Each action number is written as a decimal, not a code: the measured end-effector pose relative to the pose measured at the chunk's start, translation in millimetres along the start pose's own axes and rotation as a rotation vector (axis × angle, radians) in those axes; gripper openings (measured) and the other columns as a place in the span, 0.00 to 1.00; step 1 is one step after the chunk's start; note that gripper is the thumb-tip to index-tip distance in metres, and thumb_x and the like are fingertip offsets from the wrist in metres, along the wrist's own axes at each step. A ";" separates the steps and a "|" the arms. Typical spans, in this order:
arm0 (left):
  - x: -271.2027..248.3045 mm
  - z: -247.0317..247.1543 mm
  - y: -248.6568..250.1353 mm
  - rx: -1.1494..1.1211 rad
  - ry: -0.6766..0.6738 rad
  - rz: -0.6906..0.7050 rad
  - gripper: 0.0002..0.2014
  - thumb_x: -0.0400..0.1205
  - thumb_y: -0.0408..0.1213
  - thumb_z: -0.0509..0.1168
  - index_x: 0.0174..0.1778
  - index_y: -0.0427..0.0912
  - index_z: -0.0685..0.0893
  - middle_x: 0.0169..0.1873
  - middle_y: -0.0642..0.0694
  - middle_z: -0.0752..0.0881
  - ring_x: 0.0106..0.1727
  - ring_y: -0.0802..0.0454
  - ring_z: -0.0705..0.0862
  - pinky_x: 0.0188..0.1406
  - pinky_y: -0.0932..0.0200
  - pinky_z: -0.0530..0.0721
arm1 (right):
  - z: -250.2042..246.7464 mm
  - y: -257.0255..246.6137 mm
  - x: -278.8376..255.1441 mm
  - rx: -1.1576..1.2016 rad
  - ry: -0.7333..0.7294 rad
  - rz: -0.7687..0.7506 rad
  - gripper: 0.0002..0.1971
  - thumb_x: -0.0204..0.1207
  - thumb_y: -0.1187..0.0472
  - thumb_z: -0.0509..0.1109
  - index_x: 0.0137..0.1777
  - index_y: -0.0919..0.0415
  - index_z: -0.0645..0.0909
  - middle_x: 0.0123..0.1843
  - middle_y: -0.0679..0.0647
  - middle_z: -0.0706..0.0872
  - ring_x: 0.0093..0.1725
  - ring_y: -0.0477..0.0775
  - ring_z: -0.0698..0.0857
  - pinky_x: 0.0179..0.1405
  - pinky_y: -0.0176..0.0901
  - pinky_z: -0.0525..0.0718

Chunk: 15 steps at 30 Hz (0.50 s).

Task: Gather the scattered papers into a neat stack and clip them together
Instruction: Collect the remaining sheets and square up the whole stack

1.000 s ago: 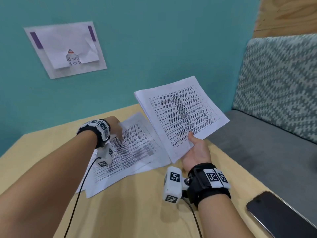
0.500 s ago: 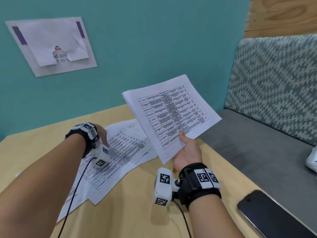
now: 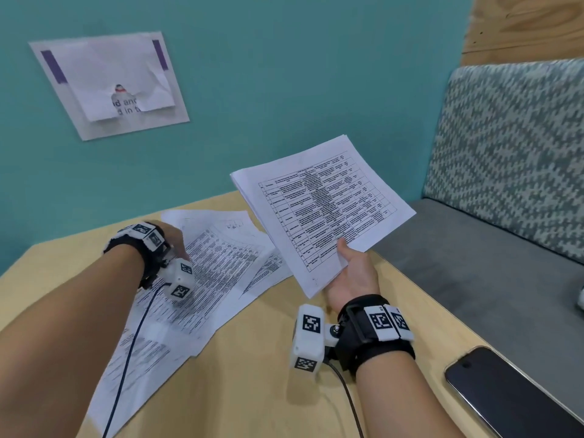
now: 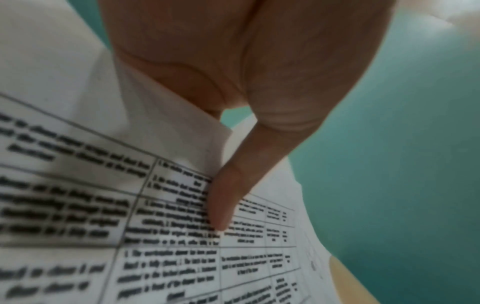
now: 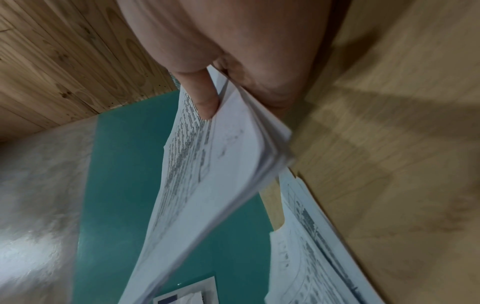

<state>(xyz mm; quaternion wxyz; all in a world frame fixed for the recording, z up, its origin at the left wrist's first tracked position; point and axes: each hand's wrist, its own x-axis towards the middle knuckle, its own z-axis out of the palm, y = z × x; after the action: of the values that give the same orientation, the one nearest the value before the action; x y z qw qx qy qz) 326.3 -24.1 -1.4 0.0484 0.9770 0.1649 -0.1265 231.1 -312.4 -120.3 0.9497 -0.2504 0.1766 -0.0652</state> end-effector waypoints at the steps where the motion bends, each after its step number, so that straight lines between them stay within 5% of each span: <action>1: 3.0 -6.4 -11.2 -0.094 -0.015 -0.012 0.17 0.76 0.40 0.80 0.51 0.32 0.85 0.49 0.38 0.87 0.50 0.42 0.86 0.54 0.53 0.84 | 1.3 0.8 -0.4 -0.018 0.013 -0.007 0.24 0.76 0.61 0.74 0.73 0.60 0.79 0.63 0.67 0.90 0.61 0.72 0.89 0.60 0.81 0.82; 5: -17.2 -40.7 -44.7 -0.367 0.164 -0.034 0.29 0.68 0.37 0.85 0.60 0.29 0.84 0.53 0.32 0.86 0.52 0.35 0.85 0.59 0.42 0.87 | 7.5 1.8 -6.3 -0.113 0.045 -0.092 0.17 0.82 0.67 0.69 0.71 0.58 0.82 0.62 0.65 0.90 0.60 0.69 0.90 0.59 0.78 0.84; 10: -75.2 -88.1 -87.3 -0.534 0.375 0.077 0.12 0.72 0.32 0.83 0.43 0.34 0.87 0.49 0.35 0.87 0.42 0.42 0.83 0.36 0.54 0.79 | 20.7 1.0 -23.2 -0.312 0.086 -0.151 0.15 0.84 0.70 0.68 0.67 0.56 0.81 0.57 0.60 0.89 0.53 0.64 0.89 0.58 0.70 0.87; 15: -135.3 -139.5 -134.5 -0.705 0.503 0.155 0.29 0.67 0.28 0.84 0.65 0.36 0.87 0.59 0.38 0.88 0.60 0.38 0.85 0.62 0.47 0.83 | 34.8 11.5 -42.4 -0.513 0.084 -0.159 0.12 0.82 0.69 0.68 0.60 0.54 0.82 0.60 0.59 0.89 0.55 0.65 0.89 0.60 0.66 0.87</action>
<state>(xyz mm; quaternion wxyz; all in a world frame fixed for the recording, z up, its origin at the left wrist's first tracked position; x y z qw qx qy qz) 189.9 79.6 161.5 0.3467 0.9105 0.1308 0.1834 205.0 -277.6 -84.9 0.8390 -0.4928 0.2065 -0.1031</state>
